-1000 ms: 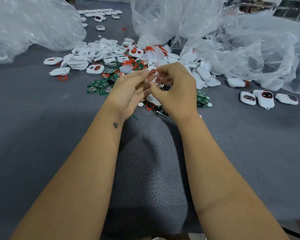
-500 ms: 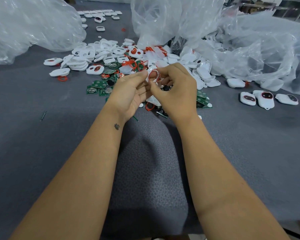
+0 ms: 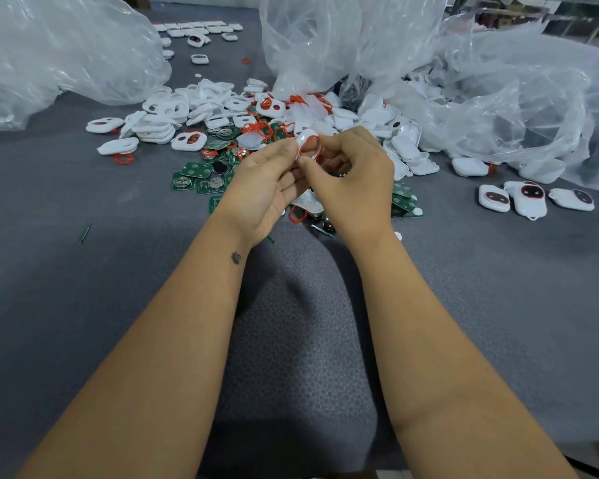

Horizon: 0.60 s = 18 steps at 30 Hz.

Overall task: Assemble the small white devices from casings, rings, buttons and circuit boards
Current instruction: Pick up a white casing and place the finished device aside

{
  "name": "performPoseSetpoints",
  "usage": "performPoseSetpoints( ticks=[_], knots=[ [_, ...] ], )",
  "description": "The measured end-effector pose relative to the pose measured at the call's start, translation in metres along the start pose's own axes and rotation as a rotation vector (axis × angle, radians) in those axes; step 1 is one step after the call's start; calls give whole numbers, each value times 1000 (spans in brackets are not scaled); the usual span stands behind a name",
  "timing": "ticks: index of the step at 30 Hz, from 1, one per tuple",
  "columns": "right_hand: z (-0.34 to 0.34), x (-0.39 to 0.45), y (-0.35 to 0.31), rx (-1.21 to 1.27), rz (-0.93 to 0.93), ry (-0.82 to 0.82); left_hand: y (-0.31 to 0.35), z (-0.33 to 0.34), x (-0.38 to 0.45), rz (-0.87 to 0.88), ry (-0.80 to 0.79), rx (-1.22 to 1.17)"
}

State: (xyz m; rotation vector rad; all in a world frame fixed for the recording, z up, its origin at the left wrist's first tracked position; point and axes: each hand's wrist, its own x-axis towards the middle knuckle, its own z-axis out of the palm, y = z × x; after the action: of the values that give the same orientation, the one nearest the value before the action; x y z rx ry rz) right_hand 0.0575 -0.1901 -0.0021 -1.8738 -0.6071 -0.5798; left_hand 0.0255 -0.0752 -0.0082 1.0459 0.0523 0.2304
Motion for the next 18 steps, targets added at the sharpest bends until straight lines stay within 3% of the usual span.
performPoseSetpoints(
  ticks=[7, 13, 18],
  knots=[
    [1, 1, 0, 30, 10, 47, 3, -1, -2, -39, 4, 4],
    [3, -2, -1, 269, 217, -145, 3, -4, -1, 1, 35, 28],
    [3, 2, 0, 484, 323, -85, 2, -5, -1, 44, -24, 103]
  ],
)
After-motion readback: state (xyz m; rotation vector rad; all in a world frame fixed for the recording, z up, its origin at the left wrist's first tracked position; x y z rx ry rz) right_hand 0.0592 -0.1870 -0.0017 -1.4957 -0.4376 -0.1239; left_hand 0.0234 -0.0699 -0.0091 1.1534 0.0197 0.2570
